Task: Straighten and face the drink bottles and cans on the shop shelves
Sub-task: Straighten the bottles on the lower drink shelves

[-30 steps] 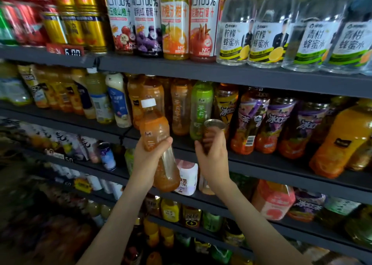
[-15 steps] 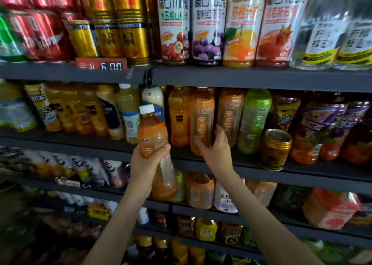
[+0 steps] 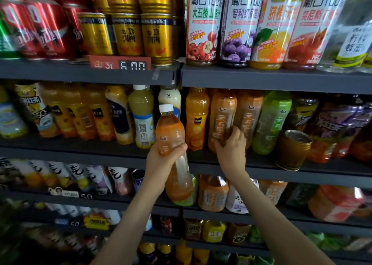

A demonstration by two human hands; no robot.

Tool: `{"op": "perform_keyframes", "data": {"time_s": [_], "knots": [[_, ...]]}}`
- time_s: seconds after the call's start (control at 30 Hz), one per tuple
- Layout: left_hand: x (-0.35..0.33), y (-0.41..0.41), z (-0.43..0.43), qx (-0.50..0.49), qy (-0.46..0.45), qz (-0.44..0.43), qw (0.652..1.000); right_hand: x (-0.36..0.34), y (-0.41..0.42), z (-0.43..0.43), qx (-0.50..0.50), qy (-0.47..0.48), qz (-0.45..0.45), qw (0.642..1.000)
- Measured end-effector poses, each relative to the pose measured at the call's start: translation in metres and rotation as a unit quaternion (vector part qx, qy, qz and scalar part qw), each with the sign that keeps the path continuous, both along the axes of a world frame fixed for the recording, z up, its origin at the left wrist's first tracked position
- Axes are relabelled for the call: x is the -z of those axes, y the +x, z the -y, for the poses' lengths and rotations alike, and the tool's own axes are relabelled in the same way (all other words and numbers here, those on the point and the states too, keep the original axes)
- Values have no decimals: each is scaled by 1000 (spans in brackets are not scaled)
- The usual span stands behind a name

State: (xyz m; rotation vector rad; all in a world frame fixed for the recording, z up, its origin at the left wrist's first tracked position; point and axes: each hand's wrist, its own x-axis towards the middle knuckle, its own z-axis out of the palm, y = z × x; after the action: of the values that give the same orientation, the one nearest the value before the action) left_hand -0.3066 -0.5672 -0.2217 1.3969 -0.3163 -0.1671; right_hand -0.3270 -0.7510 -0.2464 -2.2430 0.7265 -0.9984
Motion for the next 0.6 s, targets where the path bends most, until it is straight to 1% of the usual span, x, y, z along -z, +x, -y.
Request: {"op": "perform_keyframes", "data": {"time_s": [0.03, 0.1, 0.17, 0.23, 0.33, 0.43, 0.6], "knots": [[0, 2, -1, 1, 0, -3, 1000, 1, 0, -5, 15, -36, 28, 999], [1, 6, -3, -2, 0, -4, 1000, 5, 0, -18, 23, -98, 111, 989], [2, 10, -7, -10, 3, 1, 1000, 5, 2, -37, -41, -99, 155, 982], [0, 13, -9, -20, 7, 12, 1000, 4, 8, -52, -99, -75, 169, 978], [0, 16, -12, -28, 9, 27, 999, 5, 17, -66, -123, -16, 167, 978], [-2, 19, -19, -40, 15, 41, 998, 5, 23, -76, -130, 33, 138, 981], [6, 28, -33, -78, 4, 17, 997, 2, 43, -79, -109, 108, 94, 984]]}}
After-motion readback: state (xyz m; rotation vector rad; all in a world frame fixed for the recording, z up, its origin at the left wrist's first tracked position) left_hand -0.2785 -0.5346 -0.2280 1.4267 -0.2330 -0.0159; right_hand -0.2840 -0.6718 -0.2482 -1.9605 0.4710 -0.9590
